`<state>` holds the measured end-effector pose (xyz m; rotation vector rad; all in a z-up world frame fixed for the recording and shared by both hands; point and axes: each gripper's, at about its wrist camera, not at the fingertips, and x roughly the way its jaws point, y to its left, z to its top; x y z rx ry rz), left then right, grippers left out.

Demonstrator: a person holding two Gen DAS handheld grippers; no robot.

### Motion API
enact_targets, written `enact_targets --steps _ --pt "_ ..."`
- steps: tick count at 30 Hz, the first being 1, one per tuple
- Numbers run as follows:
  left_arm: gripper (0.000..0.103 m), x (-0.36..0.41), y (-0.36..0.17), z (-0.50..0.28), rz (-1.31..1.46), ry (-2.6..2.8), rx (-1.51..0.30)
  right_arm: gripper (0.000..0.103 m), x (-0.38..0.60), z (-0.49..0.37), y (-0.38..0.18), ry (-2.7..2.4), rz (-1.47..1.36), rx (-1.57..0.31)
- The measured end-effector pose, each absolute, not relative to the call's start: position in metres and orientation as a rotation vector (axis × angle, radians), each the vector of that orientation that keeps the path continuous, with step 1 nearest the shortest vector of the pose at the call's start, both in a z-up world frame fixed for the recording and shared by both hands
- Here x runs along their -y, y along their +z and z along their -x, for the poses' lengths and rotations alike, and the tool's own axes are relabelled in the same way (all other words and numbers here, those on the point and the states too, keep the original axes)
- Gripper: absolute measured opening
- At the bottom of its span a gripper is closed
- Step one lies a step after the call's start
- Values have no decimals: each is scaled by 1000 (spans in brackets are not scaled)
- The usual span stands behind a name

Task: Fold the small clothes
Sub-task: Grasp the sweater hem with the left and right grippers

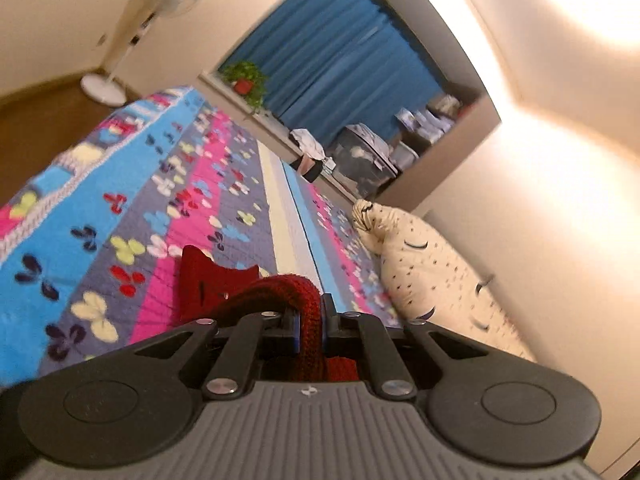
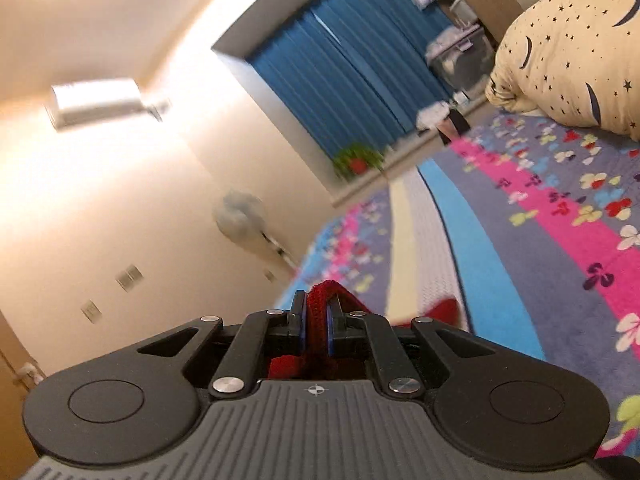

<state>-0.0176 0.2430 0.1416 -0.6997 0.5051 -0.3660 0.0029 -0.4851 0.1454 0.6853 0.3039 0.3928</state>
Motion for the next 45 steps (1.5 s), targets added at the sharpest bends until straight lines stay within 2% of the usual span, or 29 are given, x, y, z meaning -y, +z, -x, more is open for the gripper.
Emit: enact_targets --steps 7,14,19,24,28,34,37,41,42,43,45 --pt "9 -230 88 -39 655 -201 -700 9 468 -81 99 262 -655 -499" --pt "9 -215 72 -100 519 -141 -722 9 459 -167 71 155 -674 -583" --pt "9 -211 80 -123 515 -128 -743 9 447 -177 32 51 -734 -588" --pt "10 -201 78 -137 428 -114 -765 9 443 -181 29 49 -750 -562" --pt "9 -209 68 -159 488 -112 -767 9 446 -191 23 28 -767 -563" --pt "11 -212 39 -218 476 -94 -836 9 436 -229 12 -10 -657 -633" --pt "19 -224 13 -250 532 -83 -915 14 438 -253 -1 -27 -670 -703" --pt "21 -251 0 -262 700 -85 -950 25 451 -259 -2 -157 -650 -657" --pt "30 -255 2 -259 711 -82 -935 28 457 -257 -2 -172 -654 -643" --pt "50 -259 8 -255 697 -57 -906 28 461 -254 -3 -179 -663 -639" --pt "65 -270 21 -247 666 -14 -836 28 466 -249 -5 -170 -662 -653"
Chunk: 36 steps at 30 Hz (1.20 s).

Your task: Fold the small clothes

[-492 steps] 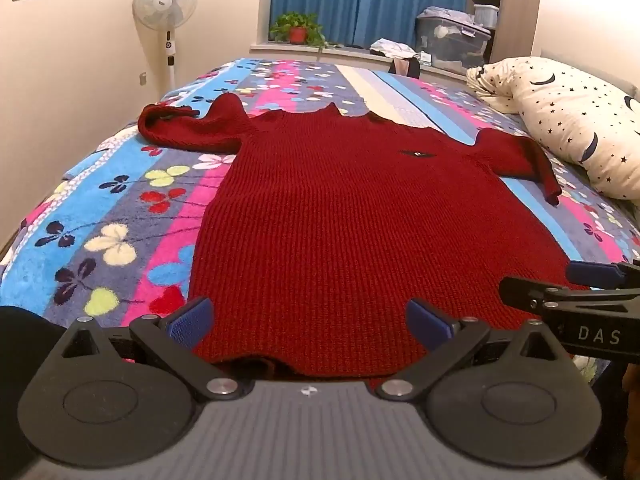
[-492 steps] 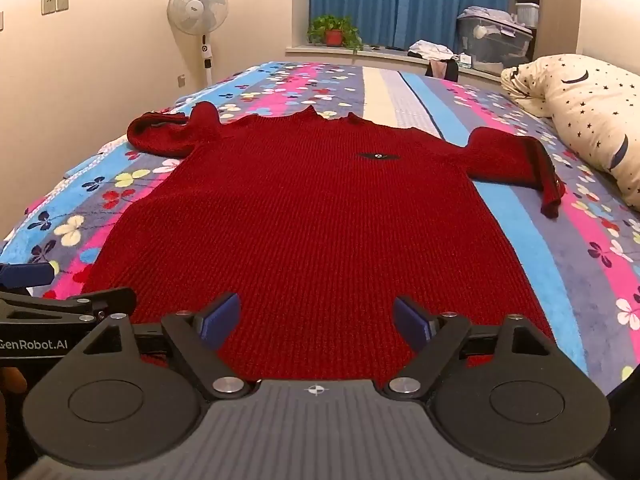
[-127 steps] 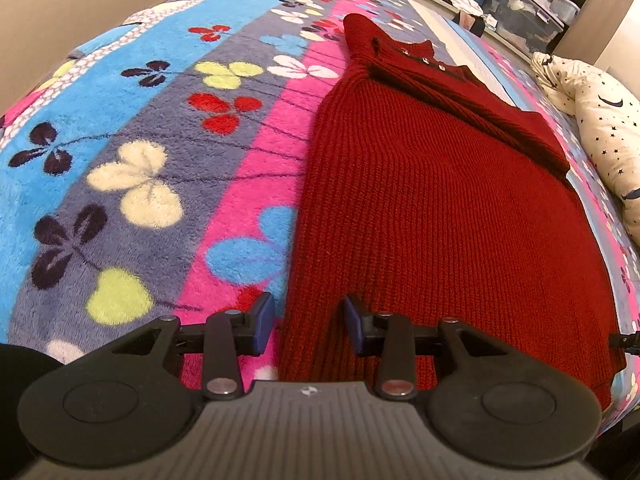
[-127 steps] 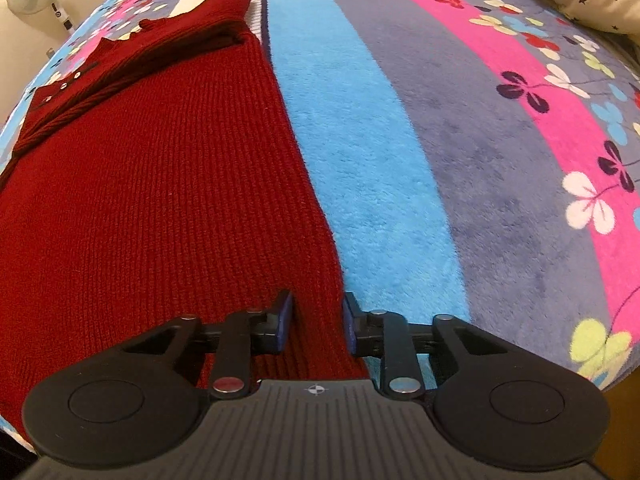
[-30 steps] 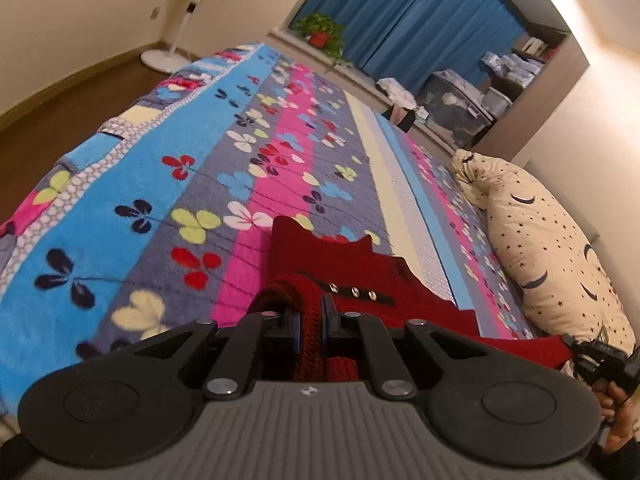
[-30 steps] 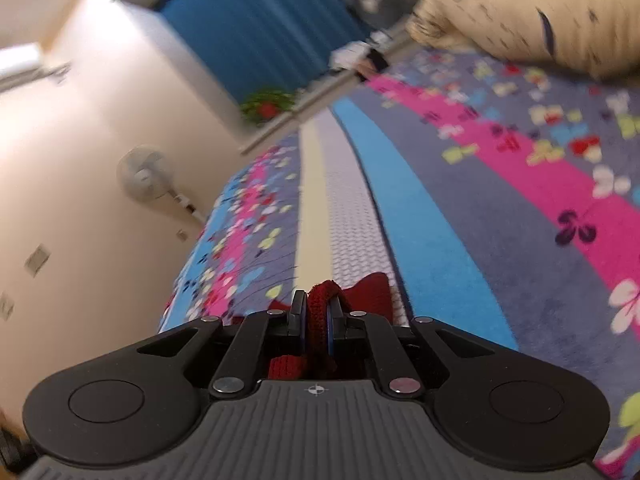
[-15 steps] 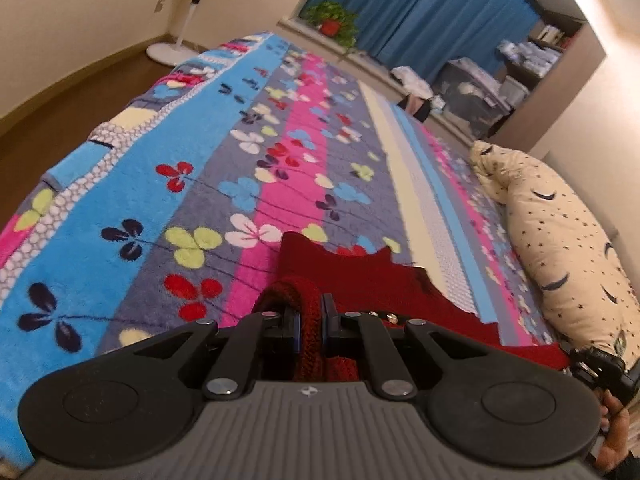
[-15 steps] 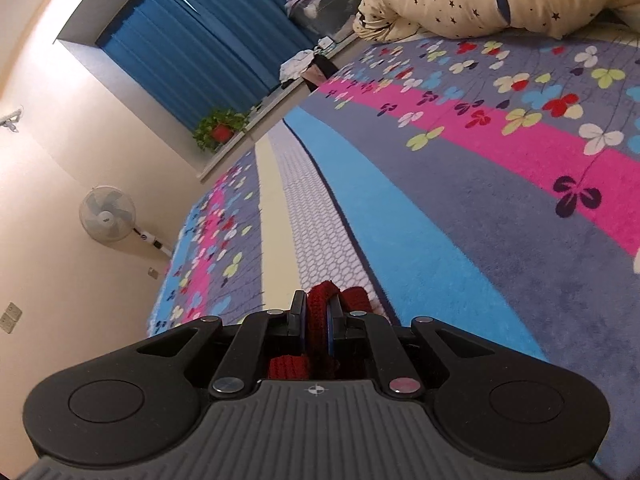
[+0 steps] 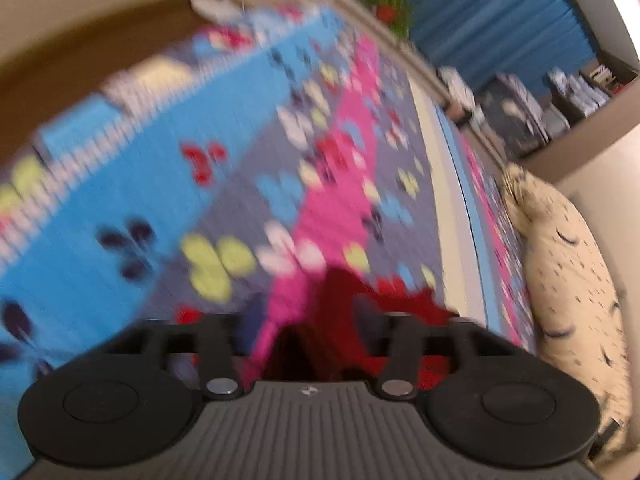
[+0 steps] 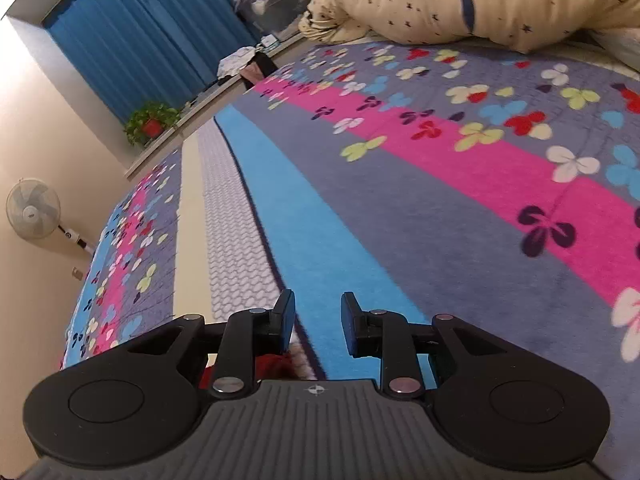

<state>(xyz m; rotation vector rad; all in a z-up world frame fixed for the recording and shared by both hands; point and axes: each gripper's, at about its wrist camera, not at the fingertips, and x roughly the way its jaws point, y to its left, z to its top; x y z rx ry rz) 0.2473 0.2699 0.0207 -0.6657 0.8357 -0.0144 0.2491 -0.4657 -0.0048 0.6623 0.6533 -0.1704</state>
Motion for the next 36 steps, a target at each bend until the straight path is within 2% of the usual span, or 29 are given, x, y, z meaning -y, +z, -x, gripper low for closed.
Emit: enact_targets --steps 3,5,7,10,17,19,23,24,25,26,27,28,30,36 --pt "65 -281 23 -243 674 -17 -828 28 465 -245 -8 -134 -613 -698" --pt "65 -276 15 -247 602 2 -919 31 463 -245 -12 -105 -588 -746" --pt "65 -265 2 -251 461 48 -1035 40 460 -247 -18 -81 -578 -817" --pt "65 -252 -14 -256 330 35 -1136 41 457 -249 -24 -61 -561 -877" --pt "68 -220 -24 -276 223 -171 -1098 47 420 -267 -31 97 -459 -964" --pt "68 -217 -28 -285 228 -192 -1067 52 409 -274 -30 121 -428 -965" --pt "68 -210 -35 -304 265 -193 -1051 54 402 -291 -30 103 -408 -943" --pt "68 -209 -37 -307 262 -192 -1047 54 402 -295 -30 90 -413 -931" --pt "62 -208 -38 -310 259 -192 -1042 54 402 -300 -30 79 -423 -918" --pt "56 -208 -38 -311 262 -204 -1036 54 402 -303 -31 79 -432 -910" --pt "39 -207 -38 -312 270 -224 -1031 45 402 -304 -31 79 -434 -904" --pt "21 -207 -37 -311 269 -236 -1019 29 400 -305 -31 79 -426 -899" --pt "14 -205 -32 -310 238 -241 -980 12 398 -306 -27 73 -402 -875" --pt "12 -214 -8 -308 293 -198 -793 11 417 -297 3 55 -518 -630"
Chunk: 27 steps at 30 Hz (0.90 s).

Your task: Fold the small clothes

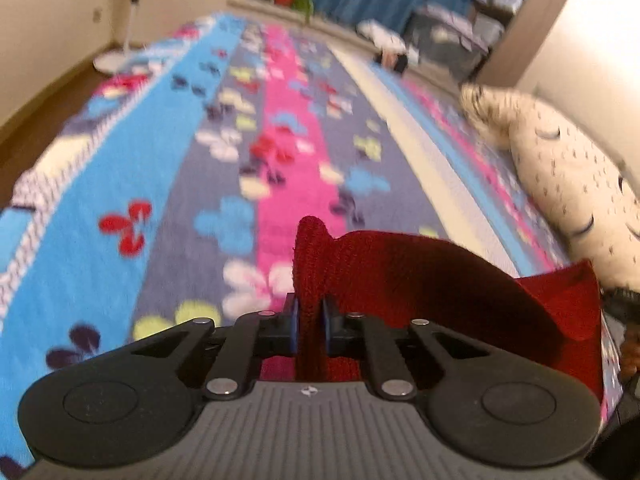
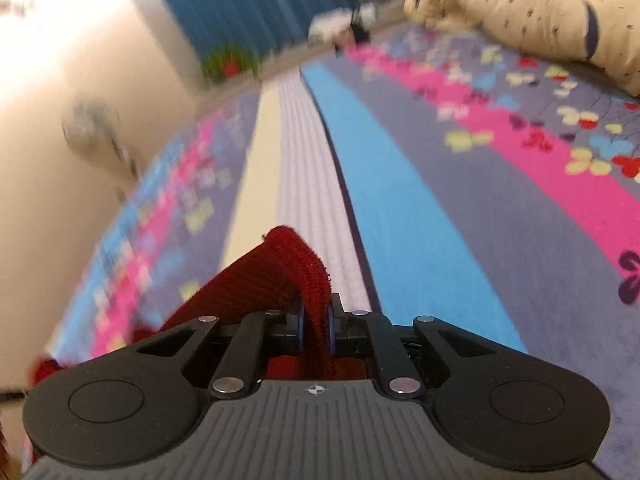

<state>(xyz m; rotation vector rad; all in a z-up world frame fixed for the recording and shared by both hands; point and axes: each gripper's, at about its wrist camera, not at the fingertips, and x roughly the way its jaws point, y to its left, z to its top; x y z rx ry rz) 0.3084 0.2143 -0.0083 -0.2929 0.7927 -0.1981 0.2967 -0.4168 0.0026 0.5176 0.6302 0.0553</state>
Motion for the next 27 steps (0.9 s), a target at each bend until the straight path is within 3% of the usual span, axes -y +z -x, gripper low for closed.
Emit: enact_targets --steps 5,8,13,17,18,20,22,27 --pt "13 -199 -44 -331 179 -125 -970 11 421 -332 -48 -54 -499 -893" --pt "12 -201 -37 -330 202 -130 -925 11 418 -335 -45 -55 -503 -863" --pt "12 -212 -20 -323 261 -128 -809 11 418 -320 -16 5 -498 -649" --pt "15 -207 -33 -330 262 -123 -918 13 415 -334 -48 -50 -448 -866" --pt "18 -209 -36 -329 296 -132 -945 17 413 -334 -49 -58 -446 -878" --pt "34 -215 -32 -322 370 -150 -940 25 408 -323 -39 -66 -399 -845" --pt "61 -221 -25 -311 437 -167 -932 41 408 -312 -34 -66 -391 -849" --pt "63 -218 -26 -276 475 -249 -1069 42 418 -278 -26 2 -485 -907"
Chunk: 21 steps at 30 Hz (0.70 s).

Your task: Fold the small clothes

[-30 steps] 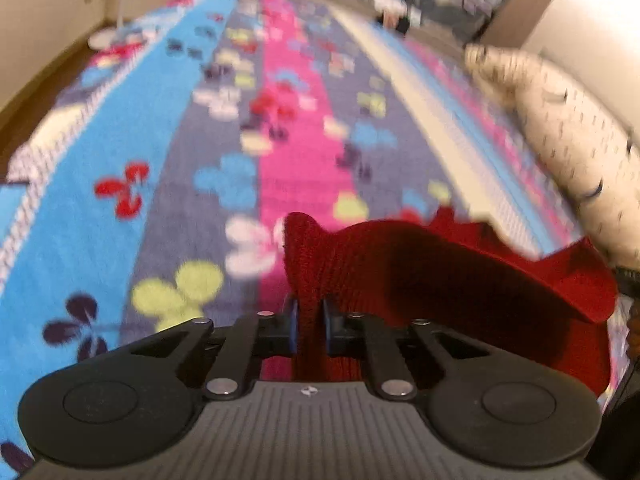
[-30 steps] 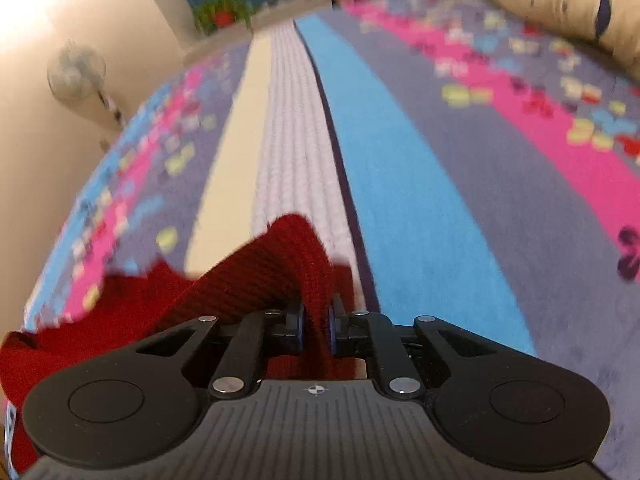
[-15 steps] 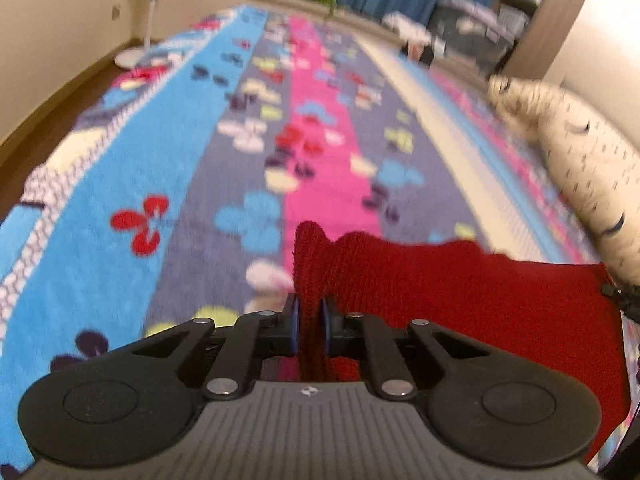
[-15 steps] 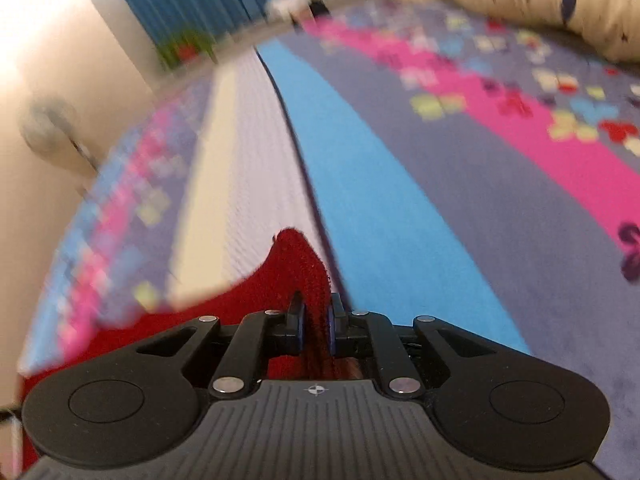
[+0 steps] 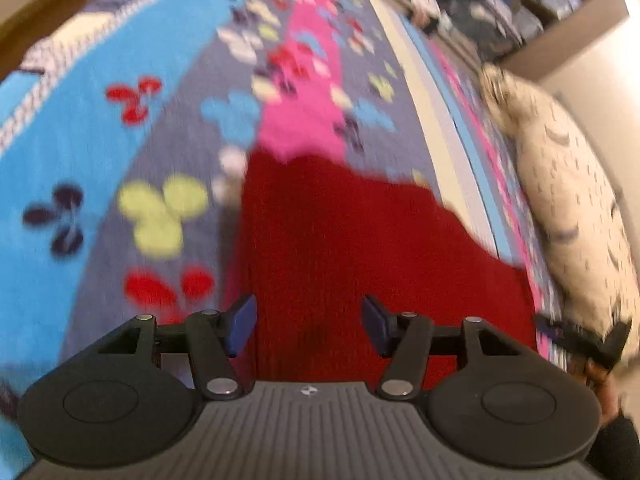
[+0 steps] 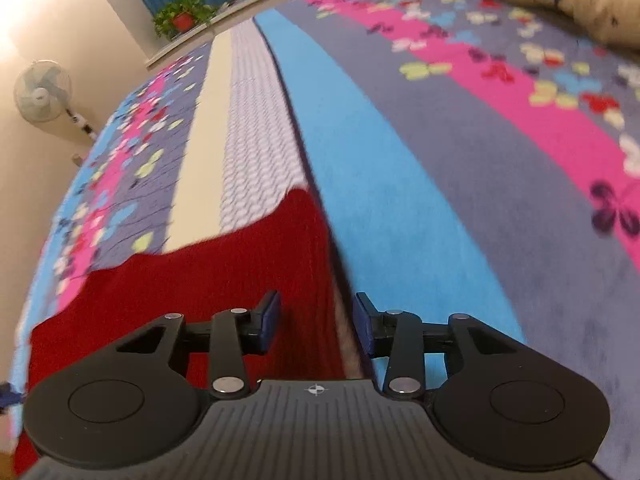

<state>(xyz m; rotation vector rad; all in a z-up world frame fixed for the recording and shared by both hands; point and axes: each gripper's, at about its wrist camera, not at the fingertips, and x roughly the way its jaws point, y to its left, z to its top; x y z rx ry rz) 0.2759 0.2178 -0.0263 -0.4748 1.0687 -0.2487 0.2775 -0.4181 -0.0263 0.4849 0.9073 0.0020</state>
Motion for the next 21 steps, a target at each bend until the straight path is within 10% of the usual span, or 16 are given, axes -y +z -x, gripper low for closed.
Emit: enact_targets --steps 9,13,17,21 --pt "60 -210 -21 -212 471 -281 -1118 54 410 -199 -30 44 -536 -1003" --pt "35 -201 -22 -199 438 -243 -1139 52 402 -178 -32 73 -516 -1011" --pt "15 -199 -17 -191 387 -224 -1094 16 402 -162 -21 57 -479 -949" --pt "14 -211 0 -175 438 -201 -977 13 411 -142 8 73 -516 -765"
